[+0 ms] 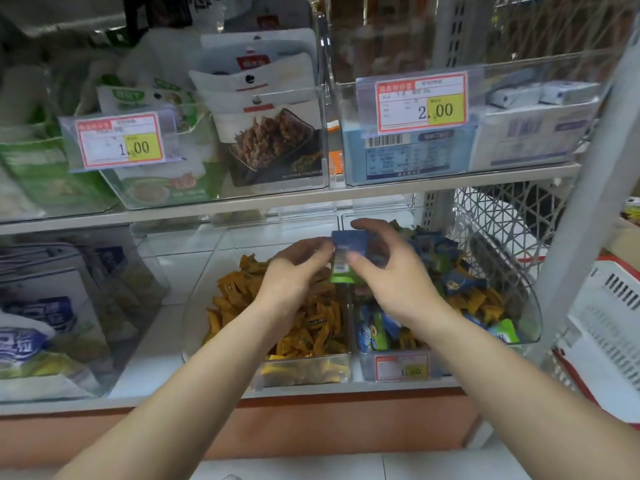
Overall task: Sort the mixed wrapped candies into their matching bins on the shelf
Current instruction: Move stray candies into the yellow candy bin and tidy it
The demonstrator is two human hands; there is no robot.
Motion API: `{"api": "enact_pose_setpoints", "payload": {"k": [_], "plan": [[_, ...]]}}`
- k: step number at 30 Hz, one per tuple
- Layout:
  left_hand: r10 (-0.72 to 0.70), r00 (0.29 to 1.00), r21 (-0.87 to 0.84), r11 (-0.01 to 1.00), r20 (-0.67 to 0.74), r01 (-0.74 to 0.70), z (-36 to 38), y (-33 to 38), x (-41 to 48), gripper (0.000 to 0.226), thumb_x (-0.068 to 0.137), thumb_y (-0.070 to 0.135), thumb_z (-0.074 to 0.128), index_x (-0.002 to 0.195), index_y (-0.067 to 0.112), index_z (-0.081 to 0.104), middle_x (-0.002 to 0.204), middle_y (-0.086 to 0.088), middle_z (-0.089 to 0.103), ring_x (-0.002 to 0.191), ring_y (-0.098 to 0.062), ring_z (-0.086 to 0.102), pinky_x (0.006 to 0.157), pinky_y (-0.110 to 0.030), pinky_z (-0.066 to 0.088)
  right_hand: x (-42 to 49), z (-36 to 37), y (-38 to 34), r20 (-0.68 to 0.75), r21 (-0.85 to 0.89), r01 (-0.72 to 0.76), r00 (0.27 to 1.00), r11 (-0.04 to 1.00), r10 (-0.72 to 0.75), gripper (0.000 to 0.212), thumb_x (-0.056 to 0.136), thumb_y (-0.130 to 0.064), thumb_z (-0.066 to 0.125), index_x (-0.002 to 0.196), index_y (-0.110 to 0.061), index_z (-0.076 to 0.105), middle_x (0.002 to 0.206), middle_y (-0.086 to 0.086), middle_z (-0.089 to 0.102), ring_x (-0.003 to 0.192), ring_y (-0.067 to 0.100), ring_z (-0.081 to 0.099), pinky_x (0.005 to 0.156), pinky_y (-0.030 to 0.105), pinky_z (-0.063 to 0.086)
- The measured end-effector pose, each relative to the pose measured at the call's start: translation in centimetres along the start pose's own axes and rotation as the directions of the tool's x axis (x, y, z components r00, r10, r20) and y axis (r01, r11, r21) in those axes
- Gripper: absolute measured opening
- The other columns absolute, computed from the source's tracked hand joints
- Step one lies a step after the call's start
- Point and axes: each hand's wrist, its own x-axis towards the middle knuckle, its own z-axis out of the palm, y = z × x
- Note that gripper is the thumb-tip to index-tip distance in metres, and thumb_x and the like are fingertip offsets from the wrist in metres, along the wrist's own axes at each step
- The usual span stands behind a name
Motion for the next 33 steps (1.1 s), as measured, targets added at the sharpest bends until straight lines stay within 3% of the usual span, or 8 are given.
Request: {"api": "enact_pose_setpoints", "payload": {"k": [3,6,10,13,18,25,30,33], "plan": [[0.122,0.99,0.34,0.936,-0.066,-0.093,-2.3,-1.2,0.8,0.014,0.093,0.036,0.066,0.104,0.03,0.072,0.099,0.011,0.075,0.094,-0.003,0.068,0.082,-0.023,0.05,1.1,-1.5,0.9,-0.077,-0.348,0.166,0.976,0.923,-0.204,0.035,0.096,-0.02,0.059,0.13,-0.027,0.055,0.124,0.0,0.06,0.109,0.018,0.059,0.09,0.037,0.05],[0.186,0.983,0.661,0.737,0.003,-0.141,-5.1,-3.1,1.1,0.013,0.092,0.03,0.067,0.104,0.037,0.066,0.101,0.021,0.067,0.096,0.002,0.063,0.076,-0.014,0.045,1.9,-3.1,3.0,-0.131,-0.597,0.163,0.946,0.786,-0.296,0.036,0.098,-0.018,0.053,0.134,-0.021,0.053,0.127,0.011,0.054,0.104,0.034,0.059,0.074,0.044,0.053],[0.131,0.991,0.807,0.583,0.016,-0.09,-7.7,-4.9,1.7,0.032,0.089,0.036,0.069,0.121,0.037,0.064,0.12,0.015,0.063,0.109,-0.008,0.059,0.085,-0.026,0.048,2.7,-4.2,6.6,0.014,-0.825,0.002,1.0,0.565,0.017,0.042,0.104,-0.035,0.035,0.144,-0.027,0.045,0.147,0.009,0.043,0.131,0.038,0.042,0.101,0.047,0.043],[0.108,0.994,0.848,0.526,0.011,-0.067,-8.6,-5.4,2.5,0.037,0.089,0.04,0.067,0.125,0.033,0.063,0.126,0.01,0.062,0.1,-0.004,0.053,0.076,-0.019,0.041,3.2,-4.2,8.0,0.087,-0.847,-0.061,0.964,0.529,0.251,0.057,0.1,-0.058,0.014,0.152,-0.04,0.028,0.165,-0.001,0.017,0.149,0.032,0.022,0.117,0.05,0.027],[0.084,0.994,0.891,0.445,0.065,-0.096,-7.7,-4.5,5.6,0.037,0.09,0.048,0.062,0.124,0.031,0.062,0.119,0.008,0.063,0.094,-0.007,0.053,0.076,-0.026,0.044,3.7,-4.1,8.1,0.106,-0.841,-0.075,0.949,0.537,0.298,0.068,0.093,-0.074,0.013,0.154,-0.045,0.019,0.167,-0.004,0.007,0.152,0.031,0.012,0.119,0.051,0.021],[-0.263,0.917,0.941,0.239,0.3,-0.24,-5.5,-5.6,10.2,0.064,0.088,0.065,0.057,0.143,0.032,0.048,0.146,0.0,0.05,0.132,-0.026,0.047,0.106,-0.039,0.036,3.8,-2.4,5.1,0.086,-0.793,0.039,0.995,0.607,0.048,0.057,0.1,-0.053,0.037,0.152,-0.03,0.035,0.159,0.002,0.034,0.146,0.028,0.029,0.119,0.046,0.025],[-0.172,0.947,0.948,0.218,0.27,-0.231,-8.9,-5.0,12.2,0.031,0.089,0.053,0.063,0.105,0.026,0.065,0.106,0.004,0.065,0.098,-0.017,0.06,0.087,-0.04,0.052,2.3,1.1,4.0,0.373,-0.736,0.243,0.924,0.632,0.079,0.078,0.085,-0.072,0.032,0.153,-0.034,0.027,0.162,-0.006,0.025,0.148,0.02,0.022,0.12,0.042,0.022],[-0.104,0.977,0.972,0.166,0.185,-0.167,-11.9,-4.6,12.5,0.032,0.086,0.056,0.064,0.1,0.027,0.066,0.097,0.008,0.061,0.09,-0.013,0.057,0.075,-0.033,0.046,2.2,1.7,5.0,0.394,-0.763,0.247,0.91,0.598,0.127,0.082,0.083,-0.066,0.035,0.156,-0.034,0.018,0.166,-0.009,0.01,0.15,0.019,0.013,0.122,0.04,0.013]]}}
